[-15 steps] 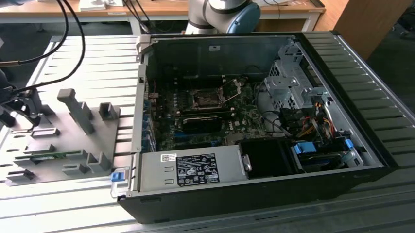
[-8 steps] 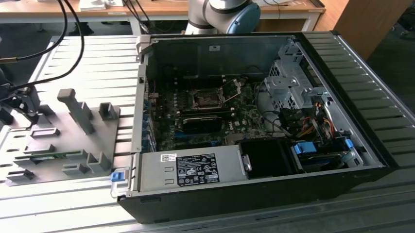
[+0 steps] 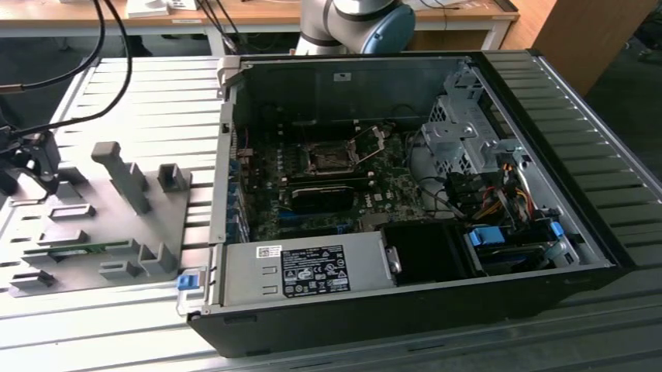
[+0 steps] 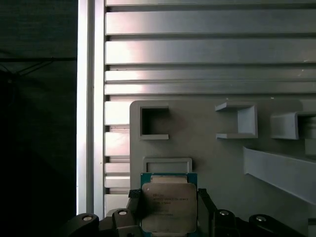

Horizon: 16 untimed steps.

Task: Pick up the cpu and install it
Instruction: 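Pick up the cpu and move it towards the insertion slot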

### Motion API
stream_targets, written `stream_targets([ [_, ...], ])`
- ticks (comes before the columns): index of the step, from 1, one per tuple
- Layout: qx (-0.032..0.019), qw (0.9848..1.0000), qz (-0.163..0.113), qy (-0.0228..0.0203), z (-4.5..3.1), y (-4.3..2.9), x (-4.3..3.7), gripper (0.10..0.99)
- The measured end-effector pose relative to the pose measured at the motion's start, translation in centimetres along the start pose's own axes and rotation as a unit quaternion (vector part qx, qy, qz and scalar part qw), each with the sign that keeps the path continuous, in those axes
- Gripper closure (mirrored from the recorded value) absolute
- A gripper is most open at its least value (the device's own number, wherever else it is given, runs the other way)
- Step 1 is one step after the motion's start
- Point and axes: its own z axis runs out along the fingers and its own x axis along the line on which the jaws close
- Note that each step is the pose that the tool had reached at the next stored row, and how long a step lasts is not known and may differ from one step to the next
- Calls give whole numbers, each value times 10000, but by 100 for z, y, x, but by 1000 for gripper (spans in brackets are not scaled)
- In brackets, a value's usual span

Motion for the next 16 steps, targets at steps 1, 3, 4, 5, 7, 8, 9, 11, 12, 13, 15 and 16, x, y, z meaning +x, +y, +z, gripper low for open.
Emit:
stream_targets([
  [1,0,10000,0,0,-16,2,0,545],
  [3,0,10000,0,0,-49,7,1,545],
  [4,0,10000,0,-1,-66,10,1,545],
  [5,0,10000,0,-1,-84,12,1,545],
  [7,0,10000,0,0,-118,18,2,545],
  [8,0,10000,0,-1,-134,21,3,545],
  [9,0,10000,0,0,-151,24,3,545],
  [11,0,10000,0,-1,-183,31,4,545],
  [12,0,10000,0,-1,-199,34,4,545],
  [13,0,10000,0,-1,-214,36,4,545],
  [15,0,10000,0,0,-244,42,5,545],
  [16,0,10000,0,0,-259,45,5,545],
])
